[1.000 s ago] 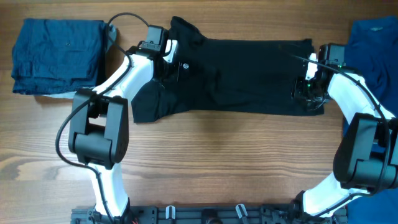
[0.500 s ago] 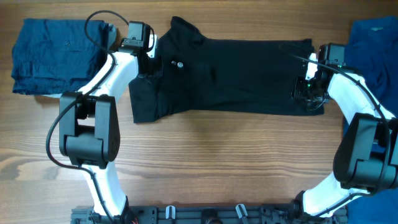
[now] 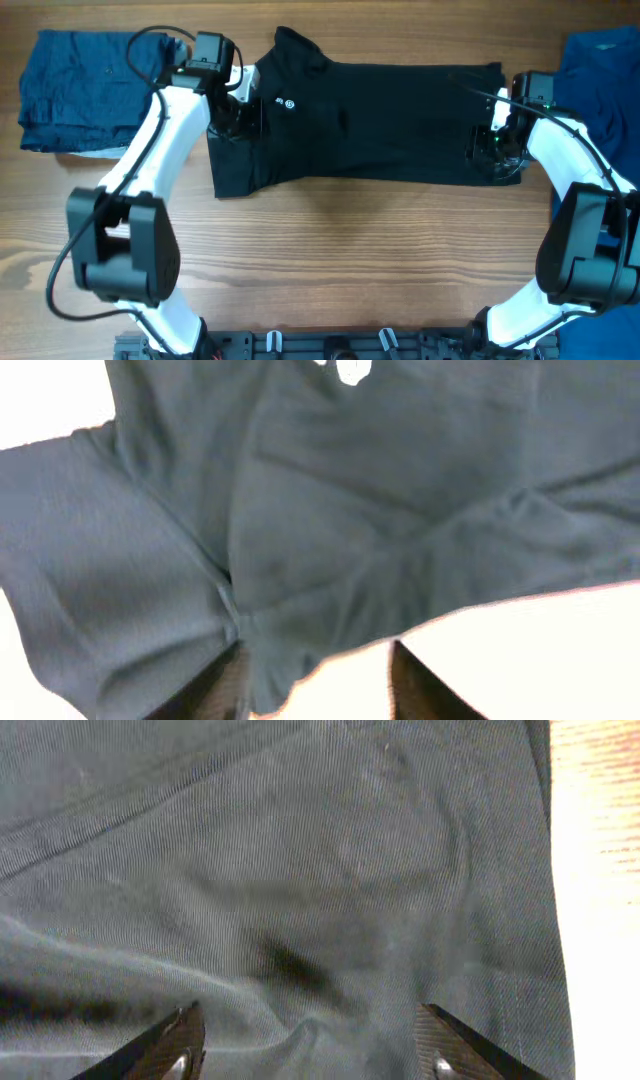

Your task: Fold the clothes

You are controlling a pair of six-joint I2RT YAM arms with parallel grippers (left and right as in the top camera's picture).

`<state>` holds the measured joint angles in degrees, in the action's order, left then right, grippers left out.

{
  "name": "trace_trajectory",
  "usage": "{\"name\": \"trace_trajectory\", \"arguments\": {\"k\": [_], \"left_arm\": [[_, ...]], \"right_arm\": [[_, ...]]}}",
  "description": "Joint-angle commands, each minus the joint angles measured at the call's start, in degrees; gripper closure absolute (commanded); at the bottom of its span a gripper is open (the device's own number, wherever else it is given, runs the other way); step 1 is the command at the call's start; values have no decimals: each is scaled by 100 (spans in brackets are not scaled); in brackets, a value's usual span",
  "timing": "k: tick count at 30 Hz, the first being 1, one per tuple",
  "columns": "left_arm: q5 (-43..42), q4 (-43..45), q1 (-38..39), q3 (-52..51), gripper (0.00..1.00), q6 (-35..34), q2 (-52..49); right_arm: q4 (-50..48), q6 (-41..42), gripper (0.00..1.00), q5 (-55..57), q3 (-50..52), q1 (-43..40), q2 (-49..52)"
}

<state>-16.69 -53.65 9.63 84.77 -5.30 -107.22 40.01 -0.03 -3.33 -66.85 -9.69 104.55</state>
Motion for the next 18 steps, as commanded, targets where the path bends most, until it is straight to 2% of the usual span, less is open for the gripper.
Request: {"name": "trace_trajectory", "arguments": {"k": [1, 6, 9, 10, 13, 14, 15, 18], "left_arm": [[-101, -223, 85, -160, 46, 7, -142], [284, 190, 103, -352, 45, -157, -634], [289, 289, 103, -354, 48, -155, -802], [365, 315, 103, -356, 51, -155, -826], [505, 308, 101, -356, 85, -155, -831], [527, 284, 101, -356, 91, -157, -831], [549, 234, 101, -356, 96, -157, -831], [776, 63, 96, -356, 96, -160, -831]], "right_arm": [[50, 63, 32, 31, -85, -13, -170], [50, 63, 31, 33, -85, -13, -170], [52, 66, 31, 33, -81, -13, -170], [26, 63, 31, 33, -81, -13, -170], [151, 17, 28, -181, -162, -15, -170], [232, 17, 28, -127, -214, -20, -175], [267, 24, 27, 28, -258, -57, -181], [197, 81, 22, 120, -280, -330, -179]]}}
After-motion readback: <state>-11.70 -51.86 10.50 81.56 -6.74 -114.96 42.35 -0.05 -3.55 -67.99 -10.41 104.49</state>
